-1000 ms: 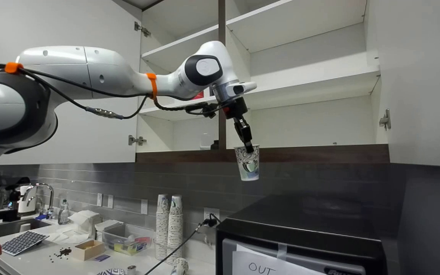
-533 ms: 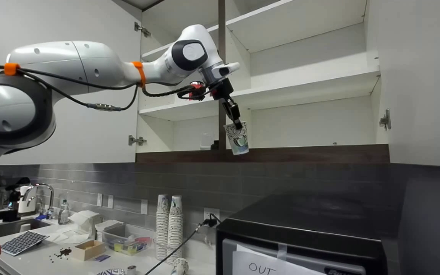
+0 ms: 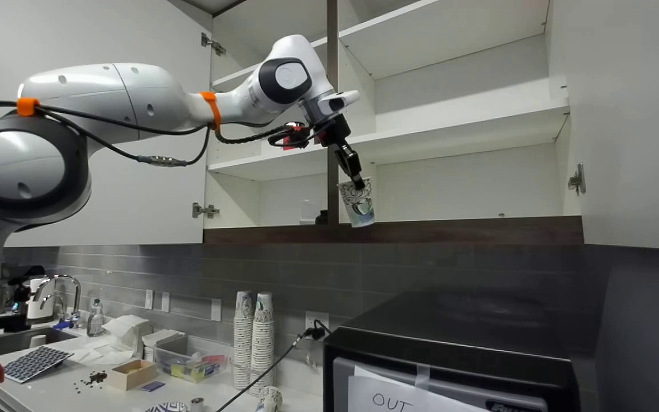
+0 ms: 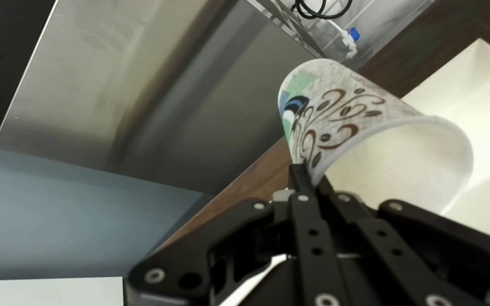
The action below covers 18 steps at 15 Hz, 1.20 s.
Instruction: Put the cup inside the cabinet on the right
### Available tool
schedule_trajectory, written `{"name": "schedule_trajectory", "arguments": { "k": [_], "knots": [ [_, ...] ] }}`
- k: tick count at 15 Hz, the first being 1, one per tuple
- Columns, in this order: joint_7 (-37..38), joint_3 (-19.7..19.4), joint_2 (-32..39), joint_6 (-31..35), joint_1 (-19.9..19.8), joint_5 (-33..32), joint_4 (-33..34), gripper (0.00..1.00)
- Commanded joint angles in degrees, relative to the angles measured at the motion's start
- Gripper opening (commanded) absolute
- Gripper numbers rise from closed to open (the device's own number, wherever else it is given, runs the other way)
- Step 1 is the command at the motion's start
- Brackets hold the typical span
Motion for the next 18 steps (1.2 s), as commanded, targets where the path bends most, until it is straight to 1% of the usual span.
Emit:
{"name": "schedule_trajectory", "arguments": {
  "k": [1, 6, 10, 12, 18],
  "knots": [
    [1.2, -1.0, 7.2, -2.7, 0.3, 1.1, 11.0, 0.01],
    [0.5, -1.6, 15.7, -5.2, -0.1, 1.8, 22.5, 0.01],
    [0.5, -2.0, 20.5, -9.0, -1.4, 3.4, 30.2, 0.01],
    [0.7, -2.0, 22.1, -10.8, -2.2, 4.4, 33.0, 0.01],
    [2.3, -1.3, 24.4, -12.4, -3.9, 7.1, 36.2, 0.01]
  ]
}}
